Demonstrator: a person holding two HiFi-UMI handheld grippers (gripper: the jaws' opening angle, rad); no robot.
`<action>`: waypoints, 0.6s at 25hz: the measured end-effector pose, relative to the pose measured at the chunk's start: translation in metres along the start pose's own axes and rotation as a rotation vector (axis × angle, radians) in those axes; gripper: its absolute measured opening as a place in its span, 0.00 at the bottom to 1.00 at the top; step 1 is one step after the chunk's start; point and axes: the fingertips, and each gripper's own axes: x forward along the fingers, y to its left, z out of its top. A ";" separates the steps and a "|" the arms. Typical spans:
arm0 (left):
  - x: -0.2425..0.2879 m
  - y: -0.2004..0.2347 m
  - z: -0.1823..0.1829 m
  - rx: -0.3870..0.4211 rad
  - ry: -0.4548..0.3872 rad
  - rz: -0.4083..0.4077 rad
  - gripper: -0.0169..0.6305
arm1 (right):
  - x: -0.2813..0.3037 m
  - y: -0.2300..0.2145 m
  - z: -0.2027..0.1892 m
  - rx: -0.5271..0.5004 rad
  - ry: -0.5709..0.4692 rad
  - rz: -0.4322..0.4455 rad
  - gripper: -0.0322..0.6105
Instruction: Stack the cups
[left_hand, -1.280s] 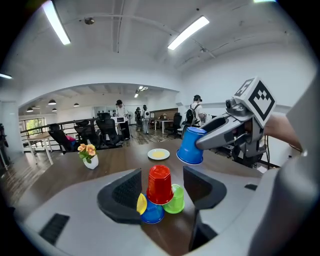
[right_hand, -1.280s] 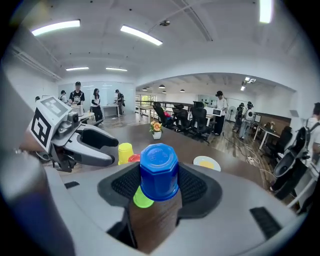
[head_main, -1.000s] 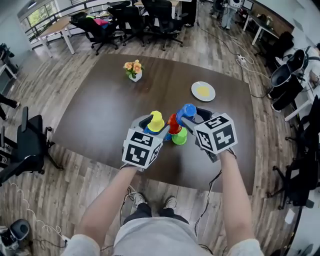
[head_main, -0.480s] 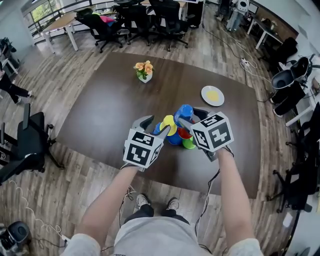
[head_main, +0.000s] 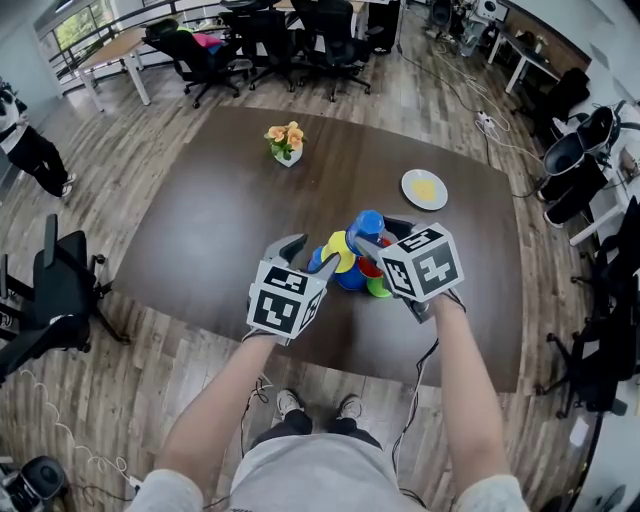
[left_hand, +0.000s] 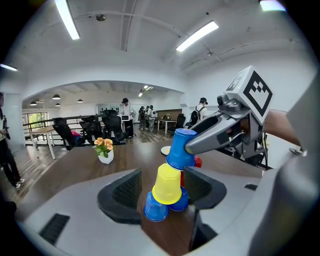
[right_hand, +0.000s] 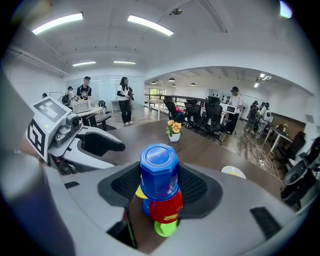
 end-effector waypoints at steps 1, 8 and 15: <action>0.000 -0.001 0.000 0.000 0.000 0.000 0.43 | -0.001 -0.001 -0.001 0.005 -0.002 -0.001 0.41; 0.000 -0.002 0.001 -0.003 -0.003 0.001 0.43 | 0.000 0.000 -0.003 0.027 -0.012 0.008 0.41; -0.004 -0.001 0.005 0.001 -0.008 0.009 0.43 | -0.010 -0.001 -0.001 0.054 -0.052 -0.005 0.41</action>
